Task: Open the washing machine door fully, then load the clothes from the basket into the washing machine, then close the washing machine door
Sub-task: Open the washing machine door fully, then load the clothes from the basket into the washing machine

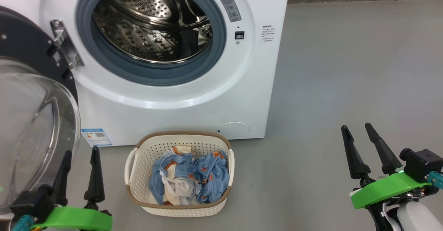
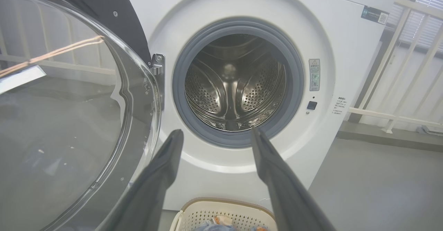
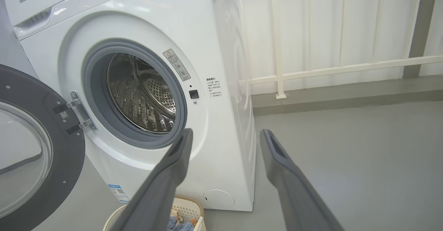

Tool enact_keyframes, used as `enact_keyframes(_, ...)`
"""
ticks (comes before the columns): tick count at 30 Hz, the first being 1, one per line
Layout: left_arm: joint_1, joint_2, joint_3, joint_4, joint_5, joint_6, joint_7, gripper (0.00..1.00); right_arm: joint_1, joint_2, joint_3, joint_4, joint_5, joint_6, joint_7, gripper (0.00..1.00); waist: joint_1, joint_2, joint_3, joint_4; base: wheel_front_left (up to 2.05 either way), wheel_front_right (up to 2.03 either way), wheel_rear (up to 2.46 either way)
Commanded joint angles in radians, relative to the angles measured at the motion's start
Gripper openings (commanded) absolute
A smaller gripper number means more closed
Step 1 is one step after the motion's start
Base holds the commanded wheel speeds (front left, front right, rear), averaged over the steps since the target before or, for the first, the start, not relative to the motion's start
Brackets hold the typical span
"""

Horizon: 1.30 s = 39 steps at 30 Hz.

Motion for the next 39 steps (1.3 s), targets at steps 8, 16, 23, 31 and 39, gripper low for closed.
enact_keyframes(8,-0.005,0.009,0.045,-0.011,0.019,-0.021,-0.009,1.0,-0.013,-0.022,0.004,-0.027,-0.002,0.008,-0.01,1.0,0.0,0.0,-0.006,-0.009,0.0,0.0,0.0)
enact_keyframes(16,0.0,0.006,0.049,-0.004,0.026,-0.031,-0.009,1.0,-0.014,-0.026,-0.001,-0.026,-0.009,0.008,-0.01,1.0,0.0,0.0,-0.013,-0.003,0.0,0.0,0.0)
enact_keyframes(23,0.004,0.002,0.051,0.0,0.028,-0.035,-0.009,1.0,-0.007,-0.019,-0.007,-0.031,-0.021,0.008,-0.01,1.0,0.0,0.0,-0.013,0.001,0.0,0.0,0.0)
enact_keyframes(31,0.002,0.008,0.047,-0.002,0.028,-0.039,-0.009,1.0,-0.011,-0.018,-0.009,-0.032,-0.021,0.008,-0.01,1.0,0.0,0.0,-0.008,0.002,0.0,0.0,0.0)
enact_keyframes(39,0.001,0.011,0.046,0.003,0.028,-0.04,-0.009,1.0,-0.009,-0.016,-0.01,-0.03,-0.02,0.008,-0.01,1.0,0.0,0.0,-0.009,-0.001,0.29,-0.29,0.0)
